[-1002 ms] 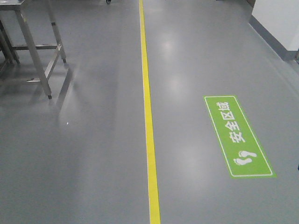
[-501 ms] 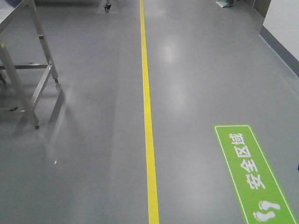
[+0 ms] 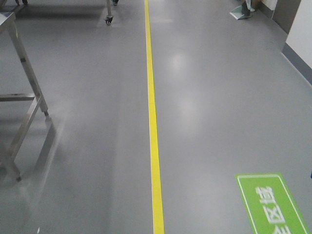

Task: Pour parts from conveyor to right shelf
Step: 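Drive along the yellow floor line past the metal carts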

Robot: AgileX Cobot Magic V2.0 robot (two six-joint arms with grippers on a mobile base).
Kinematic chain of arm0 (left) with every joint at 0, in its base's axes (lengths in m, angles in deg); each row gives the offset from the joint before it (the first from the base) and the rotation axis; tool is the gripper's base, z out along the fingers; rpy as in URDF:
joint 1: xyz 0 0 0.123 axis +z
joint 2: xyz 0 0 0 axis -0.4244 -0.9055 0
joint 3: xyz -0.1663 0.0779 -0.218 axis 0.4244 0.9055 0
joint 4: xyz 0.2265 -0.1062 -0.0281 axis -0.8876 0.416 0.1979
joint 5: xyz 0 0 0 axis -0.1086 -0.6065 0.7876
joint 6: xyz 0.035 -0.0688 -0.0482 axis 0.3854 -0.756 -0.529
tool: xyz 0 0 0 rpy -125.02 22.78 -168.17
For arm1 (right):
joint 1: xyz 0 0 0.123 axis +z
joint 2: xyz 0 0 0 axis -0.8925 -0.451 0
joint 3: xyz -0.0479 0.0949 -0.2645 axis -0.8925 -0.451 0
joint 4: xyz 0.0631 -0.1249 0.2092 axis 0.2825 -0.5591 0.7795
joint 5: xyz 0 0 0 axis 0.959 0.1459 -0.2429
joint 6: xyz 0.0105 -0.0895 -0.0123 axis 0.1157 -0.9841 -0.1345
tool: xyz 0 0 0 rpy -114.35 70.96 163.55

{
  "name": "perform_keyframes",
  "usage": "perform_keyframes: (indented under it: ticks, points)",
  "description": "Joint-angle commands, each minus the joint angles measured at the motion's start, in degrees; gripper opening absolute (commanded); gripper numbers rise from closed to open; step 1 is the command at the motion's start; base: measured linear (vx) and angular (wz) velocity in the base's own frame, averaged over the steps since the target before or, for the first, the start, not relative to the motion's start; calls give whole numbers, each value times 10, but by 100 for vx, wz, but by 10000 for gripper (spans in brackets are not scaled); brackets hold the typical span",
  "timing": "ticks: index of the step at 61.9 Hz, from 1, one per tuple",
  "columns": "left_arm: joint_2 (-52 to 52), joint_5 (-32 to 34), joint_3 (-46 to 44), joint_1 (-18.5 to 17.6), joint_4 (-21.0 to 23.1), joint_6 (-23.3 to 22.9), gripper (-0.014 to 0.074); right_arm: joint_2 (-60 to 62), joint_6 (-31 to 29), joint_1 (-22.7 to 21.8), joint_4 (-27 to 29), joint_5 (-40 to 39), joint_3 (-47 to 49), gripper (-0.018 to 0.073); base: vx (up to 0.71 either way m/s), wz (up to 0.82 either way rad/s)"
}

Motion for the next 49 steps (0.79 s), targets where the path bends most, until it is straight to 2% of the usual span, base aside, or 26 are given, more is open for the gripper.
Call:
perform_keyframes:
  ticks: [1,49]
  points:
    - [7,44,18,-4,0,-5,-6,-10,-2,-2,-5,-46,15,-6,84,6]
    - [7,44,18,-4,0,-5,-6,-10,-2,-2,-5,-46,15,-6,82,9]
